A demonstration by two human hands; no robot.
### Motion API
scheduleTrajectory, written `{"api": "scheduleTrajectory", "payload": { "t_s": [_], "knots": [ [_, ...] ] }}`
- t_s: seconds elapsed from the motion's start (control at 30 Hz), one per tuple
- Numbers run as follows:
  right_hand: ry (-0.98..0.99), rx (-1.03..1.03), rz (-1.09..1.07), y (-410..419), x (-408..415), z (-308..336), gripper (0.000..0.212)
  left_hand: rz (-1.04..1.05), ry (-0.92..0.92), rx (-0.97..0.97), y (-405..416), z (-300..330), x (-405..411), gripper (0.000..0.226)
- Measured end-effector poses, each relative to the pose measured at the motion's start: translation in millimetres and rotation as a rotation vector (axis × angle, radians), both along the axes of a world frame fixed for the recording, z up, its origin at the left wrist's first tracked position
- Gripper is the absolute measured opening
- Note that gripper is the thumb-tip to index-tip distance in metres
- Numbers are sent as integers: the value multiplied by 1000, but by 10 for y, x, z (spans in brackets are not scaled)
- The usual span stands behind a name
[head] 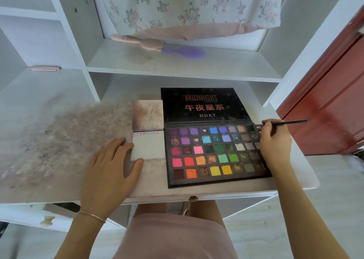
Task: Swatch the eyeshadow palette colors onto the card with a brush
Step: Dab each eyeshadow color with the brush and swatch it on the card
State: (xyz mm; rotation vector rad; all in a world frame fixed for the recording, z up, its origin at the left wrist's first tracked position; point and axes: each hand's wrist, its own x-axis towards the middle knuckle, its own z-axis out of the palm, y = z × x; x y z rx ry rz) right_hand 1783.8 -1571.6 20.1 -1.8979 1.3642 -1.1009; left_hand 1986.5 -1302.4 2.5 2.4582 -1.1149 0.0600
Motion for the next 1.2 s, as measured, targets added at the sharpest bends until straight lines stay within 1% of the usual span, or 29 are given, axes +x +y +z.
{"api": "scheduleTrajectory", "payload": {
  "t_s": [0.17, 0.23, 0.33, 0.43, 0.6, 0.73, 0.83, 0.97, 1.07, 1.2],
  "knots": [
    [87, 25, 42, -13, -4, -21, 22, -2, -5, 1, 2, 3, 0, 65],
    [85, 20, 24, -8, -2, -18, 22, -3, 1, 4, 1, 5, -4, 62],
    [71, 21, 19, 2, -1, -5, 20, 4, 12, 9, 2, -1, -4, 53],
    [91, 27, 33, 17, 0, 5, 19, 8, 23, 15, 3, -9, 0, 52],
    [60, 9, 3, 50, 11, 42, 12, 9, 25, 17, 4, -12, 5, 53],
    [-10, 7, 32, 136, 96, 80, 15, 8, 28, 14, 2, -10, 3, 53],
    [-102, 29, 126, 266, 277, 145, 15, 17, 35, 6, 7, -1, -6, 52],
    [-212, 86, 365, 582, 588, 204, 23, 22, 27, 6, 14, 9, -17, 52],
    [-195, 52, 525, 817, 812, 170, 26, 22, 26, 8, 15, 7, -15, 51],
    [-164, 68, 625, 959, 1055, 97, 24, 18, 28, 11, 21, 9, -11, 51]
  ]
}}
